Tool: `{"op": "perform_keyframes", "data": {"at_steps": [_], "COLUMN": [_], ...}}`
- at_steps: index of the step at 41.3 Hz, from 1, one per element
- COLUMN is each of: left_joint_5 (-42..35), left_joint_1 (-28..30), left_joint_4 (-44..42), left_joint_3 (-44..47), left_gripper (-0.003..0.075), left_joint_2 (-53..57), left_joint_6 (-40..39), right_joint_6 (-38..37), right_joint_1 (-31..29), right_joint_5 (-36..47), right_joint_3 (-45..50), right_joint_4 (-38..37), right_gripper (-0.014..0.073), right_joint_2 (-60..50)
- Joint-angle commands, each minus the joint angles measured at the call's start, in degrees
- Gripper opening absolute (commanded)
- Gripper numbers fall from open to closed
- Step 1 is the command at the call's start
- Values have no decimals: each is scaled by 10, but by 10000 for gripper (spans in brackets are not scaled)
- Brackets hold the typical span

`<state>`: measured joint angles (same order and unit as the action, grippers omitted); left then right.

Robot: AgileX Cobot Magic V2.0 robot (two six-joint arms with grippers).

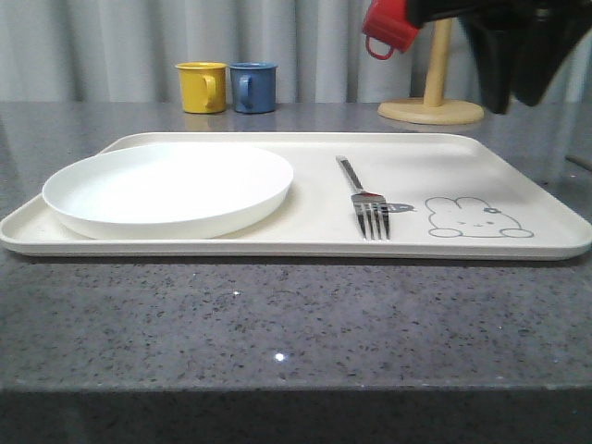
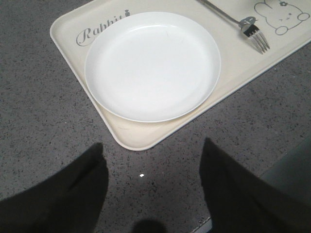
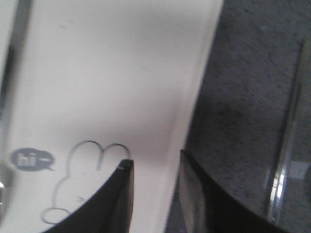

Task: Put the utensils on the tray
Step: 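Raise the right gripper and move it back to the chopsticks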

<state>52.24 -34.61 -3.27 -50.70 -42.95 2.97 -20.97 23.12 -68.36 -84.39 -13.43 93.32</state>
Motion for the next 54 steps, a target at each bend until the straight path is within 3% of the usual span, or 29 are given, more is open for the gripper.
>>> {"op": "perform_keyframes", "data": {"at_steps": [1, 10, 16, 46, 54], "left_joint_5": [-40, -40, -40, -42, -42], "left_joint_1": [-4, -4, -4, -4, -4], "left_joint_4": [0, 0, 0, 0, 0], "left_joint_3": [-16, -16, -16, -16, -16], "left_gripper": [400, 400, 400, 400, 400], "left_joint_2": [2, 2, 2, 2, 2], "left_joint_6": [-5, -5, -5, -5, -5], "right_joint_6": [48, 153, 175, 176, 176], "right_joint_1": [-60, -183, -226, -254, -254], "right_joint_5": [20, 21, 38, 87, 82], "right_joint_3": [29, 89, 106, 107, 107], "right_joint_4": [18, 88, 104, 109, 110], "right_gripper": [268, 268, 268, 262, 65], "right_joint_2": [-52, -60, -52, 14, 15]}}
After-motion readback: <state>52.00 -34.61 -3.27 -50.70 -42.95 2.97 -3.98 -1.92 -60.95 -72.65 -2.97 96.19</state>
